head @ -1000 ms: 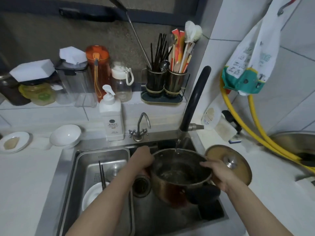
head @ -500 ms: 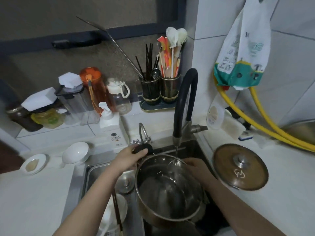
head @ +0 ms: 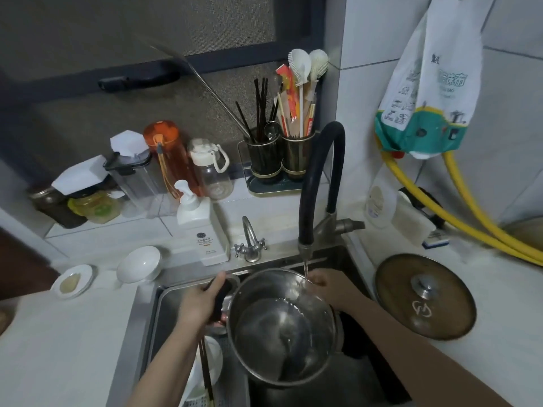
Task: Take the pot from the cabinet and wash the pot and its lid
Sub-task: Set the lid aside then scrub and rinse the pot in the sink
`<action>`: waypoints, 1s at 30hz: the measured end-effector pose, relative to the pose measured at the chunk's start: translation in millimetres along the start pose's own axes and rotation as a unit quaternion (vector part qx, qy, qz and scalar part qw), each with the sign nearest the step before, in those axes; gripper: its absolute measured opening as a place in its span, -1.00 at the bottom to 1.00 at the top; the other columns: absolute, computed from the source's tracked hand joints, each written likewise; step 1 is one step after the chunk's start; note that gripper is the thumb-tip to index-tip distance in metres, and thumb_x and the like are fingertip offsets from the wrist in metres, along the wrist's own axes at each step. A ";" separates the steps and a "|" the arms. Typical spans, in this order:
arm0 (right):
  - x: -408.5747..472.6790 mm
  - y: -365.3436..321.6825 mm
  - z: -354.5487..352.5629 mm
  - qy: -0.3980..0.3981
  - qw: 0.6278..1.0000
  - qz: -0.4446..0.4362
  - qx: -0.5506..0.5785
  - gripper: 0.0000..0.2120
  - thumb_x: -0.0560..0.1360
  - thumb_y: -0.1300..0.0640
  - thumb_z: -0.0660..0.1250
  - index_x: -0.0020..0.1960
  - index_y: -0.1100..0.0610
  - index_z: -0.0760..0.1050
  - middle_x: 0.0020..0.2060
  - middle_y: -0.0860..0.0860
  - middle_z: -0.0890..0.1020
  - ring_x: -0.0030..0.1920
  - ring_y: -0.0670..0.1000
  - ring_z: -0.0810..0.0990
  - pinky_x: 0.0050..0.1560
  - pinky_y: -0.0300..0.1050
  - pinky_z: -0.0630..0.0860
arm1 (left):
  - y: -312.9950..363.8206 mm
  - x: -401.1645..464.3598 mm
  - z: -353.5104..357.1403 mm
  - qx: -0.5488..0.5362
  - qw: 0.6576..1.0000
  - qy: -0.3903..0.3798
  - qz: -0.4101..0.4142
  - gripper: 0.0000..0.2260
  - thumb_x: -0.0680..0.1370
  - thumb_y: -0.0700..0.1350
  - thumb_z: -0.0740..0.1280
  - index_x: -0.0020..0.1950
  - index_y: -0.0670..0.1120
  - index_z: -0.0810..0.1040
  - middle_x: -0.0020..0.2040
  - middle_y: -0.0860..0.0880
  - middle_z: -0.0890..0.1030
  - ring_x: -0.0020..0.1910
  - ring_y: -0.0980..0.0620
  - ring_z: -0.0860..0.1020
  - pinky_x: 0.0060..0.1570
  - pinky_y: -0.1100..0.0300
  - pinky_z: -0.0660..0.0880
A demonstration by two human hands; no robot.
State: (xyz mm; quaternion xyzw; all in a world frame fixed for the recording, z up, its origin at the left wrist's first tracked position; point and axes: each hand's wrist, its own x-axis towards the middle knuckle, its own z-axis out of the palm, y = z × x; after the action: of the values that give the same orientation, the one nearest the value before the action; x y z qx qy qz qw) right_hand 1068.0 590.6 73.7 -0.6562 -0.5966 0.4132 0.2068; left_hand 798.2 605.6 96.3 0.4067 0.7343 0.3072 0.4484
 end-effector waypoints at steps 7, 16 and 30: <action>-6.2 17.3 -6.6 0.071 0.994 0.074 0.045 -0.77 0.45 0.02 0.40 0.01 0.15 0.64 -0.04 0.05 0.66 0.00 0.01 0.58 0.01 -0.14 0.46 | -35.2 0.9 -11.8 -0.155 0.983 0.069 -0.064 -0.55 0.48 0.16 0.37 -0.31 -0.24 0.54 -0.45 -0.16 0.51 -0.48 -0.11 0.50 -0.40 0.10 0.47; -14.5 12.3 -9.9 0.092 0.981 0.165 0.035 -0.52 0.52 0.03 0.32 0.37 0.20 0.37 0.33 0.17 0.45 0.26 0.17 0.47 0.24 0.13 0.48 | -32.9 3.3 -12.8 -0.193 0.974 -0.010 -0.114 -0.76 0.59 -0.05 0.25 -0.04 -0.24 0.53 -0.30 -0.19 0.57 -0.47 -0.10 0.57 -0.61 0.17 0.50; -27.4 -4.9 -50.8 -0.015 0.968 0.251 0.010 -0.88 0.53 0.18 0.31 -0.02 0.24 0.53 -0.32 0.16 0.53 -0.56 0.00 0.53 -0.68 -0.34 0.36 | -10.0 -1.2 -12.5 -0.026 0.984 -0.143 -0.102 -0.87 0.54 -0.19 0.22 -0.22 -0.14 0.42 -0.56 -0.07 0.47 -0.69 0.02 0.41 -0.61 0.39 0.37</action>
State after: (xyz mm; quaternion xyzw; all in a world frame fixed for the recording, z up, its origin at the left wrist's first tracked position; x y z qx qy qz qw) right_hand 1106.6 576.7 114.6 -0.7764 -0.4115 0.4680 0.0941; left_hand 784.0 598.7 93.7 0.3577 0.6921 0.2172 0.5881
